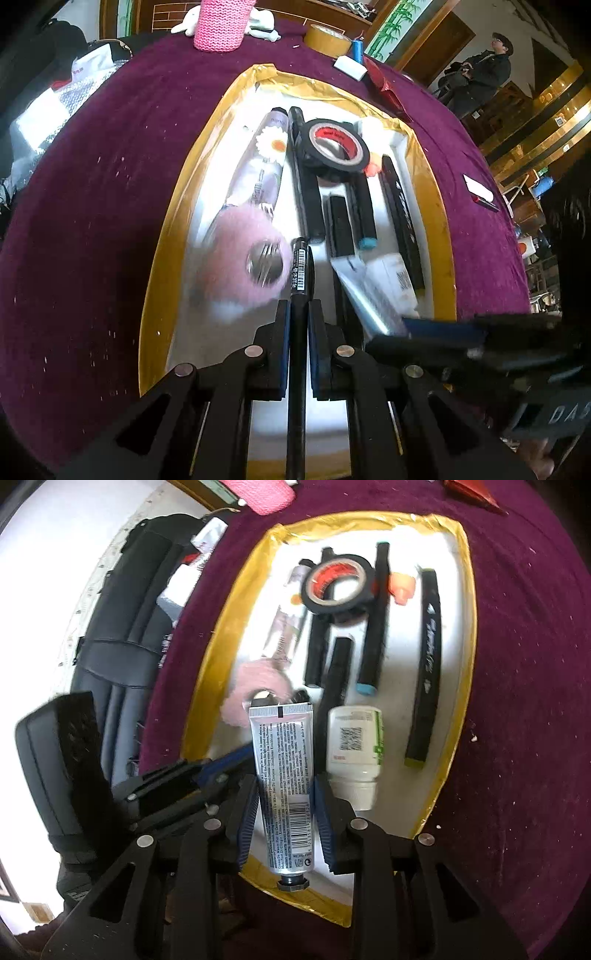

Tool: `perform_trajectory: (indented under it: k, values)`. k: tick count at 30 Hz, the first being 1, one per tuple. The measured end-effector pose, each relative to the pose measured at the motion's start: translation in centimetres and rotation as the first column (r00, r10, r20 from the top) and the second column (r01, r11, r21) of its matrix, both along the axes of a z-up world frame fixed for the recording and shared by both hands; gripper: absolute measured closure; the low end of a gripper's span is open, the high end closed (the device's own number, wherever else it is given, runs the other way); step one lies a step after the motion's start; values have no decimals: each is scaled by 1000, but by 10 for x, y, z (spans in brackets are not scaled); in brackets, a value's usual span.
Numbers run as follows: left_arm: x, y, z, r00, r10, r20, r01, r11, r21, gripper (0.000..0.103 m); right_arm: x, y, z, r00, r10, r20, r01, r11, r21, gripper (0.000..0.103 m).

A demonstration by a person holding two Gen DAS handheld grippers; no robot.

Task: Organize objects
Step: 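Lower the black pen into the tray with the left tool while the right tool lowers the silver tube, then open both tools and move them back over the remaining items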

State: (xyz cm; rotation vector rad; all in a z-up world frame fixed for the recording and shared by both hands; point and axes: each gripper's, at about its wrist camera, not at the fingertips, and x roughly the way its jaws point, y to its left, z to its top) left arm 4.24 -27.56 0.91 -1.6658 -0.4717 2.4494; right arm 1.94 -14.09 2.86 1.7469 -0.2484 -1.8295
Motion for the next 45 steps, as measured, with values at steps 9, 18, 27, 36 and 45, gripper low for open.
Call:
perform_trajectory:
  k: [9,18,27,36,45]
  values:
    - [-9,-5,-8,999,34,3,-34,999,23,94,-15,2,2,997,-53,-63,59,994,94,75]
    - [3,-17,15,997,75,-28,-74,996,39,76,-17,-2,2,996,-64,-61,72,990,123,75]
    - [11,-31,34,992,109,-64,-106,993,47,61,-7,1,8,995,-65,-71,76,982,172,74]
    - [11,-30,35,991,120,-52,-117,992,53,50,-1,10,21,990,-72,-120,93,980,175,72]
    - [10,-28,42,992,119,-52,-116,992,54,49,1,21,31,981,-100,-166,130,976,177,64]
